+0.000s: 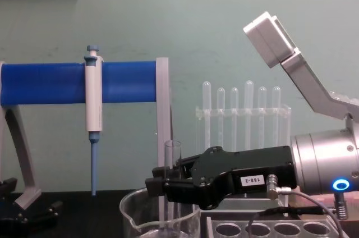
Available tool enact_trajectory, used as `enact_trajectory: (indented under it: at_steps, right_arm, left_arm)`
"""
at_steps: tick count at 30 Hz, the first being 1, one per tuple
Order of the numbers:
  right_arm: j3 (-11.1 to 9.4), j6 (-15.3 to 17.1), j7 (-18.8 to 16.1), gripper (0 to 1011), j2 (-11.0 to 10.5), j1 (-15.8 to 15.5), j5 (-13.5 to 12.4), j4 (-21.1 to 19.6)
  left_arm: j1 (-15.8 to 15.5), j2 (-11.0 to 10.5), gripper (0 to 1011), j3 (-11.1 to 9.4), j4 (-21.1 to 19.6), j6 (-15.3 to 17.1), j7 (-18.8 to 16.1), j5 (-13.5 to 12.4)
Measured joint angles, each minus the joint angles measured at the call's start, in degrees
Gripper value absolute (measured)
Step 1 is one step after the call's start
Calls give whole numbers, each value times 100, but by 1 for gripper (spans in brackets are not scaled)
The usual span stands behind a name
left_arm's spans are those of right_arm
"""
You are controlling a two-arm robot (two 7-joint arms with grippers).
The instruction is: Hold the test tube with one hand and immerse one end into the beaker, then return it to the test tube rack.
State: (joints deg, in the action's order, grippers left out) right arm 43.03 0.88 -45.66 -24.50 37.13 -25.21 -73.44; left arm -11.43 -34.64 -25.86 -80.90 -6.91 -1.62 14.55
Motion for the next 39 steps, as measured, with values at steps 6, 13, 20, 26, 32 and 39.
enact_trajectory:
  at_steps: [6,13,20,26,32,39]
  right_arm:
    - [0,0,0,224,0,0,0,0]
    - [0,0,0,224,0,0,0,0]
    - [0,0,0,224,0,0,0,0]
    - [0,-1,0,224,0,0,0,0]
    - [0,0,0,224,0,0,0,0]
    - [0,0,0,224,0,0,0,0]
  left_arm:
    - [0,0,1000,0,0,0,0,0]
    - [0,0,1000,0,0,0,0,0]
    - [0,0,1000,0,0,0,0,0]
    - [0,0,1000,0,0,0,0,0]
    - [0,0,1000,0,0,0,0,0]
    - [0,0,1000,0,0,0,0,0]
